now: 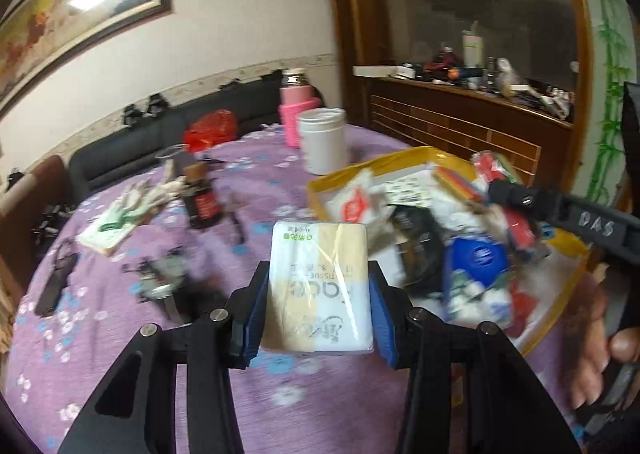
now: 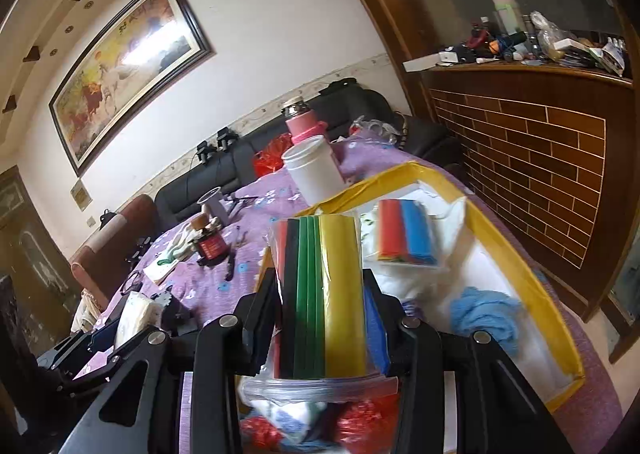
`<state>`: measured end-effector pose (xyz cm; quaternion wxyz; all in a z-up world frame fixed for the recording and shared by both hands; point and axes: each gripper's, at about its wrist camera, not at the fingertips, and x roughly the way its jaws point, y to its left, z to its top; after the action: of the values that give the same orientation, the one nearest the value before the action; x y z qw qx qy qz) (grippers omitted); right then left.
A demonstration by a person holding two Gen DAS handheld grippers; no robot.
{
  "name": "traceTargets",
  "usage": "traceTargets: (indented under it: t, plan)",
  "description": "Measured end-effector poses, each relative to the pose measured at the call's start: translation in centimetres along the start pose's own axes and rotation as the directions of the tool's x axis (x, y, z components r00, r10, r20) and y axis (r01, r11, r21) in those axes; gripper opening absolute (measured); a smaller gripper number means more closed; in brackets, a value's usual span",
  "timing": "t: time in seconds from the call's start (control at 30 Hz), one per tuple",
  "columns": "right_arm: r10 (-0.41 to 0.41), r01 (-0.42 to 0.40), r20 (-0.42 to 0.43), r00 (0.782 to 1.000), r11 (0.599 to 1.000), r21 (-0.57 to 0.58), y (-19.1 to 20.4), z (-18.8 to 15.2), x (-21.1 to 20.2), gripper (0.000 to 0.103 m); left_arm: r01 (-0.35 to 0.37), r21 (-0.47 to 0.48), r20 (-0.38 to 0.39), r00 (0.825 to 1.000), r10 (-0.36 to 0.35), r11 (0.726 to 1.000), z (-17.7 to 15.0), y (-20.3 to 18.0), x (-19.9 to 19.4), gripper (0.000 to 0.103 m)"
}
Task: Organize soft objects
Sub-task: 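Carry the striped sponge bag and white tissue pack over the tray, then lower both items into the tray and open both tools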
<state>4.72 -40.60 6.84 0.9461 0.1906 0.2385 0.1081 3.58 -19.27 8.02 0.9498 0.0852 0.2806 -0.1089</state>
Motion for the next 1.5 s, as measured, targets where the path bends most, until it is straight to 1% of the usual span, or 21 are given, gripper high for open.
traceTargets:
  t: [0.07,0.17,0.27,0.33,0.4,0.43,0.47,0.53,0.6,0.7,0.97,1.07,1.27,1.3,1.37,1.4,1.43,1.5]
  plan:
    - [-0.015,0.015,-0.006,1.0,1.0,0.0,-0.6,0.3,0.0,0.043,0.04,0.005,-0.011,0.999,-0.04,0.999,0.6,-1.4,0.9,0.044]
    - [-0.045,0.045,-0.024,0.999,0.999,-0.003,-1.7,0.7,0.3,0.043,0.079,0.017,-0.027,0.997,-0.078,0.997,1.5,-3.2,2.5,0.044]
    - [-0.084,0.084,-0.062,0.995,0.997,-0.002,-2.9,1.2,0.9,0.043,0.113,0.012,-0.06,0.992,-0.112,0.994,2.2,-4.5,4.5,0.044]
    - [-0.106,0.106,-0.104,0.989,0.994,-0.007,-3.7,1.4,1.7,0.043,0.141,-0.006,-0.099,0.985,-0.141,0.99,2.6,-5.1,6.1,0.044]
    - [-0.128,0.128,-0.149,0.98,0.992,-0.012,-4.3,1.6,2.6,0.043,0.152,-0.021,-0.135,0.979,-0.154,0.988,2.7,-5.3,7.5,0.044]
    - [-0.14,0.139,-0.171,0.975,0.99,-0.015,-4.6,1.6,3.1,0.043,0.164,-0.029,-0.159,0.973,-0.167,0.986,2.8,-5.4,8.3,0.044]
    - [-0.142,0.142,-0.184,0.973,0.99,-0.014,-4.9,1.7,3.4,0.043,0.177,-0.037,-0.185,0.966,-0.181,0.983,2.8,-5.6,9.3,0.044]
    - [-0.139,0.139,-0.204,0.969,0.99,-0.011,-5.1,1.9,4.1,0.043,0.18,-0.049,-0.208,0.96,-0.186,0.982,2.8,-5.8,10.5,0.045]
    - [-0.151,0.151,-0.215,0.965,0.988,-0.019,-5.1,2.1,4.7,0.043,0.174,-0.051,-0.213,0.96,-0.181,0.983,2.9,-5.9,11.0,0.045]
    - [-0.161,0.162,-0.218,0.962,0.987,-0.017,-5.2,2.1,5.4,0.043,0.182,-0.068,-0.213,0.958,-0.192,0.981,3.0,-5.8,11.2,0.045]
    - [-0.189,0.183,-0.224,0.956,0.982,-0.051,-4.7,1.8,6.2,0.044,0.17,-0.049,-0.223,0.959,-0.176,0.984,2.8,-6.1,11.4,0.045]
    - [-0.193,0.184,-0.226,0.955,0.981,-0.058,-4.6,1.6,6.3,0.044,0.181,-0.059,-0.219,0.957,-0.189,0.982,2.7,-5.9,11.3,0.045]
    - [-0.199,0.189,-0.231,0.952,0.98,-0.068,-4.4,1.5,6.5,0.044,0.231,-0.12,-0.203,0.946,-0.251,0.966,2.5,-5.0,11.3,0.049]
    - [-0.2,0.189,-0.231,0.952,0.98,-0.068,-4.4,1.5,6.4,0.043,0.233,-0.122,-0.197,0.947,-0.254,0.965,2.4,-5.0,11.2,0.05]
    - [-0.202,0.191,-0.233,0.951,0.979,-0.069,-4.5,1.4,6.4,0.043,0.223,-0.128,-0.17,0.955,-0.243,0.966,2.4,-4.8,10.7,0.053]
    - [-0.203,0.192,-0.233,0.951,0.979,-0.07,-4.5,1.4,6.5,0.043,0.221,-0.125,-0.159,0.958,-0.24,0.967,2.4,-4.8,10.5,0.06]
    - [-0.204,0.193,-0.233,0.951,0.979,-0.069,-4.5,1.4,6.4,0.043,0.218,-0.117,-0.15,0.96,-0.234,0.969,2.4,-4.9,10.2,0.062]
    - [-0.203,0.193,-0.234,0.951,0.979,-0.065,-4.5,1.5,6.5,0.043,0.218,-0.116,-0.152,0.96,-0.234,0.969,2.4,-4.9,10.2,0.062]
